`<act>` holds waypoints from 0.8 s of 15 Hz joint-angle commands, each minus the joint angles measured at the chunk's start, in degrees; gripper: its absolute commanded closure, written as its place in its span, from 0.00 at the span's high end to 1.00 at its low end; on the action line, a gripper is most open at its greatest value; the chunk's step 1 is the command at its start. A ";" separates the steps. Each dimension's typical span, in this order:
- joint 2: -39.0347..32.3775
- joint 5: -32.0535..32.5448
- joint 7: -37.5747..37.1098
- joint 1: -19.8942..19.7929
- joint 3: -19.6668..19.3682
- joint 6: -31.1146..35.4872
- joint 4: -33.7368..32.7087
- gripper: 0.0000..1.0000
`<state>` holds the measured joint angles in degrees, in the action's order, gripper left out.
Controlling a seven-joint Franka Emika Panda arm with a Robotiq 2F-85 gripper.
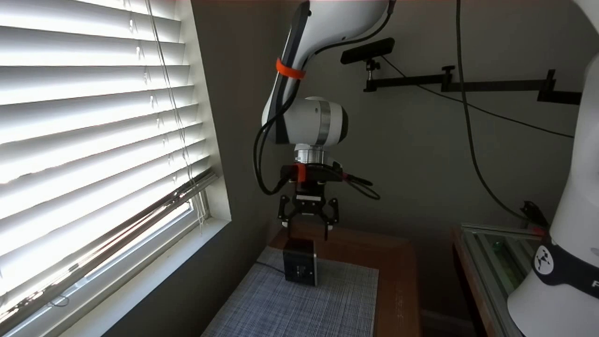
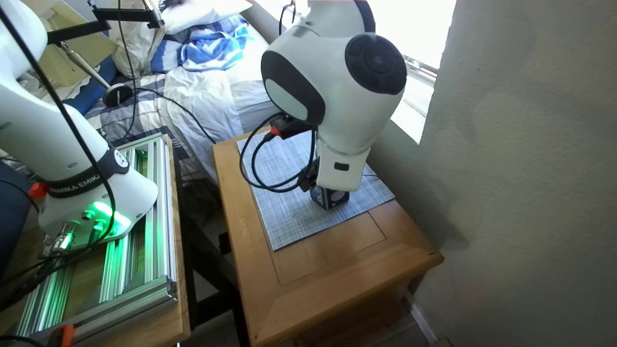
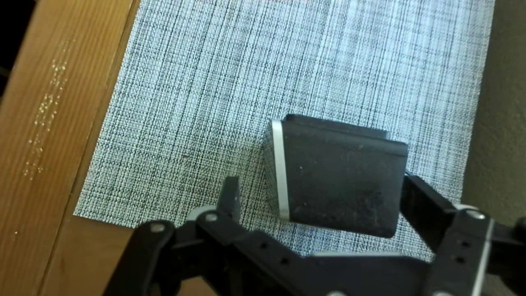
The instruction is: Lift the alarm clock and put it up straight
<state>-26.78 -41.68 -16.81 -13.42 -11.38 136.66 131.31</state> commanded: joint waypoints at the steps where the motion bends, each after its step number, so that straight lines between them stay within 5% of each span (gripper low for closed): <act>1: -2.70 -2.78 3.46 -3.50 1.20 -4.56 -3.95 1.00; 12: -8.96 -6.68 5.40 -6.80 0.59 -15.07 -10.50 1.00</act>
<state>-33.20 -46.64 -13.02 -18.93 -10.94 124.76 123.84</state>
